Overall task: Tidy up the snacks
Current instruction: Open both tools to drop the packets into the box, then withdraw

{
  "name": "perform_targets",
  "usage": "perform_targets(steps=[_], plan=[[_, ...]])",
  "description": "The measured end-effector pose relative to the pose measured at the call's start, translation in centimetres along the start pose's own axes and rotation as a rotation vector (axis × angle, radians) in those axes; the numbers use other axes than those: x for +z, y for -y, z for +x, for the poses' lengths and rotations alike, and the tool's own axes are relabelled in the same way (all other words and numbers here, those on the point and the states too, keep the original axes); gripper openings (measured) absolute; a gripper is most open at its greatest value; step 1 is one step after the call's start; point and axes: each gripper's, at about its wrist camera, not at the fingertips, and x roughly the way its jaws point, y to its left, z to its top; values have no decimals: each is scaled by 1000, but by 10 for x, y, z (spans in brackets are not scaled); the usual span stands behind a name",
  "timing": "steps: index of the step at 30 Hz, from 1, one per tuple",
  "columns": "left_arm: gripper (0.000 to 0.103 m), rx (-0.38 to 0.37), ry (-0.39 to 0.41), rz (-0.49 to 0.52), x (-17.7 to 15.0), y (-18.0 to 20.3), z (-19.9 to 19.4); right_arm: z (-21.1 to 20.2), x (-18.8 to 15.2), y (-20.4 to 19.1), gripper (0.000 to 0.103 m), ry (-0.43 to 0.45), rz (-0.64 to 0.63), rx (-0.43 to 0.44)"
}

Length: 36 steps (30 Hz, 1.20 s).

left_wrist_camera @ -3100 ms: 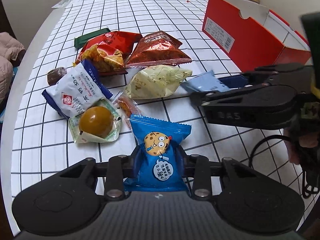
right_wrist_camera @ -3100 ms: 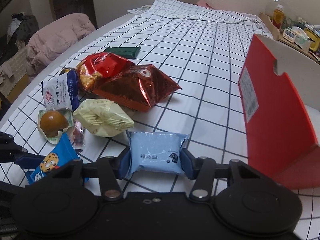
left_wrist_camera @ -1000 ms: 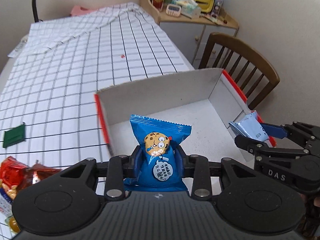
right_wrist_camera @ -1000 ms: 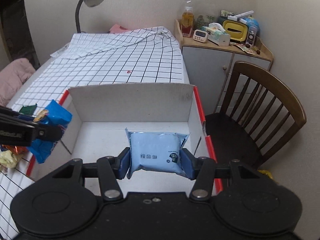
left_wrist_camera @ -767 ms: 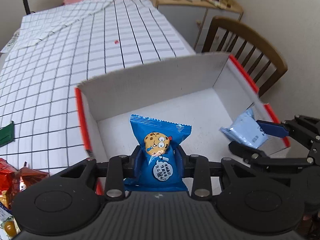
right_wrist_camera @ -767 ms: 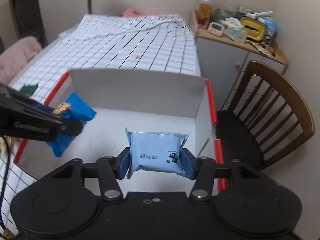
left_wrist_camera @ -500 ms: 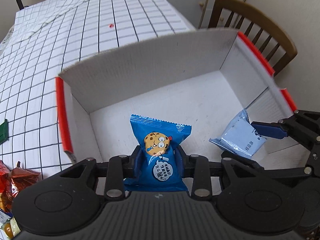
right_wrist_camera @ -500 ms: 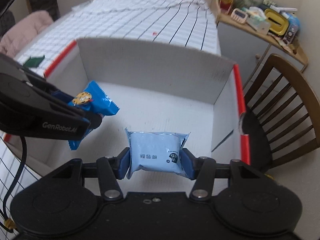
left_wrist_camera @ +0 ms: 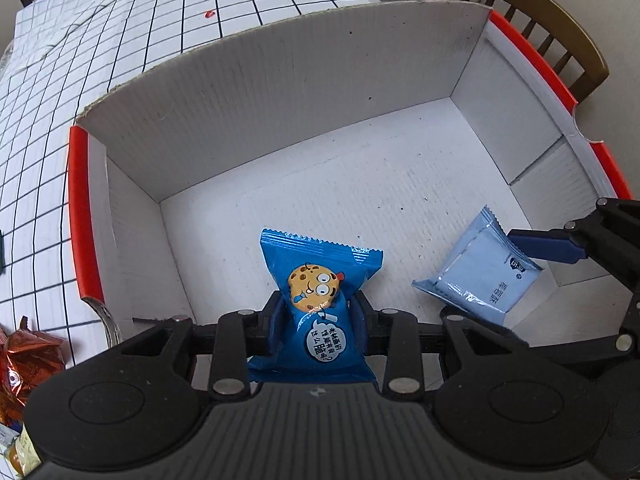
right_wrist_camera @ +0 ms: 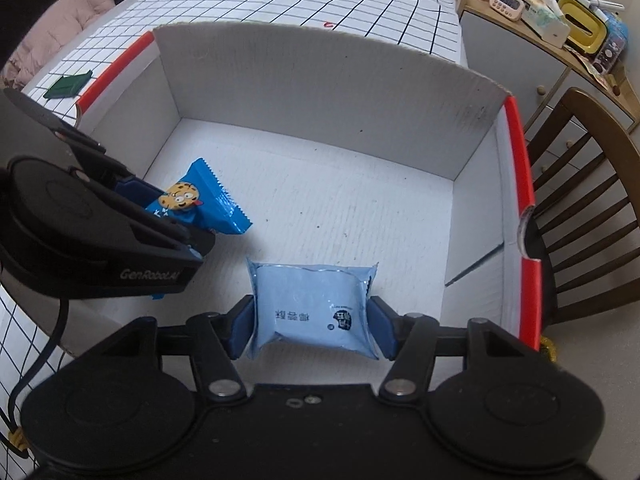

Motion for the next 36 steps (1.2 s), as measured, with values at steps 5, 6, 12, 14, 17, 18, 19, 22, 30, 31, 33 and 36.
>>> perform_targets(steps=[5,6,12,14,17,18,19,22,30,31,33,36], plan=[[47,-16,-2,-16,1,-1,0,3,1,1,67,2,6,-12],[50,-21,4,-20,1,-1,-2,2,1,1,67,4,9,-10],[54,-40,34,-29,-5,-2,-14,-9,-5,6,75,45,34,2],[54,-45,48,-34,-9,-3,-21,-14,-7,7,79,60,46,2],[54,-53,75,-48,-14,-7,-33,-24,-10,9,82,84,60,14],[54,-59,86,-51,-17,-8,-38,-28,-11,10,83,93,64,17],[54,-59,98,-55,-18,-9,-43,-32,-12,11,83,101,67,21],[54,-64,136,-61,-26,-14,-60,-47,-16,12,85,135,80,38],[54,-63,235,-82,-44,-21,-99,-84,-23,4,90,229,103,81],[54,-65,247,-86,-47,-21,-103,-89,-24,3,90,244,105,86],[54,-65,272,-91,-53,-24,-114,-98,-26,0,91,271,112,93],[54,-62,315,-89,-62,-27,-128,-111,-29,-4,94,311,137,107]])
